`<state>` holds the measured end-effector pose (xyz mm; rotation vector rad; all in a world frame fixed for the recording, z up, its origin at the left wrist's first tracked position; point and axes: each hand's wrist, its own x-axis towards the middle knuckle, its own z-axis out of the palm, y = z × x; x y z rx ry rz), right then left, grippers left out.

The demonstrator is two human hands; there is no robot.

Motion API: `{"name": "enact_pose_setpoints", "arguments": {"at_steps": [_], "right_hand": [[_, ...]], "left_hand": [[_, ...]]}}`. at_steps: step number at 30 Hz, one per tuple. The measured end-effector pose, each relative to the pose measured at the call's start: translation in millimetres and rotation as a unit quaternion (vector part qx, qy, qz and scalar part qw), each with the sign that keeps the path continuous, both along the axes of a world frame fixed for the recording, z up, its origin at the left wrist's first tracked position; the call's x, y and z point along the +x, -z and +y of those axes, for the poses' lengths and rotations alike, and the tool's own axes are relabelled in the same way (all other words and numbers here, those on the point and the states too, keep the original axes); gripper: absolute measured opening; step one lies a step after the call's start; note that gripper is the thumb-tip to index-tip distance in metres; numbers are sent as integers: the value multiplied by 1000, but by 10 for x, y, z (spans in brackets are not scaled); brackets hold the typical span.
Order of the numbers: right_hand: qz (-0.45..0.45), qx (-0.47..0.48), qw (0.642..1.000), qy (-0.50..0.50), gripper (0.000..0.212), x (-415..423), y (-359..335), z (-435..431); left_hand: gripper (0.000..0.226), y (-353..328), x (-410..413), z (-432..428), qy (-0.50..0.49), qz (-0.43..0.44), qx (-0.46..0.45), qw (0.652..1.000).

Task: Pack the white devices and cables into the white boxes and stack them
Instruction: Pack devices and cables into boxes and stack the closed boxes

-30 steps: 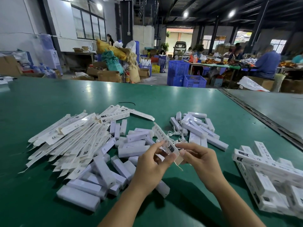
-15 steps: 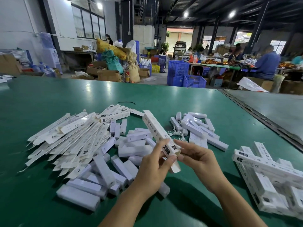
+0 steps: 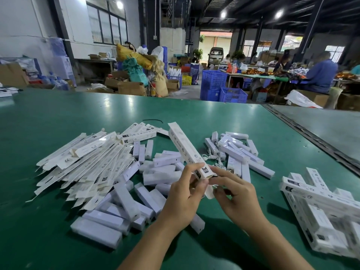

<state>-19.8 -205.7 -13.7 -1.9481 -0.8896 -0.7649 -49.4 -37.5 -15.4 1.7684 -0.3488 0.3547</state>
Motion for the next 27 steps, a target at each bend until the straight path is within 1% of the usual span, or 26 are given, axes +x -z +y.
{"name": "enact_pose_setpoints", "arguments": {"at_steps": [2,4,5,7,9,10,12,15,17,20,27], "right_hand": [[4,-36,999,-27,42,22,-14,-17],[-2,-66,997,-48,47,29,-24,0],[-5,-70,996,-48,44,31,-24,10],[-11,-63,997,-36,32,24,-24,20],[-21,-34,999,-20,13,-3,-39,22],[-25,-17,999,-9,11,-21,-46,30],[-21,6,1000,14,20,-49,-45,47],[25,44,998,32,25,-87,-38,73],[26,52,998,29,28,-88,-40,86],[-19,36,999,14,20,-74,-45,90],[-31,42,999,11,17,-70,-42,68]], "left_hand": [[30,-31,12,14,-1,13,-31,999],[29,-47,32,41,-7,23,-66,998],[27,-51,37,57,-7,28,-81,996],[23,-65,32,74,5,40,-99,994],[20,-71,24,60,14,48,-103,993],[19,-64,23,45,14,49,-103,993],[19,-47,24,17,13,49,-101,994],[19,-46,6,-6,20,43,-96,994],[18,-59,-12,-2,22,40,-98,994],[17,-59,-4,11,17,32,-91,995],[17,-40,5,-11,-8,26,-88,996]]}}
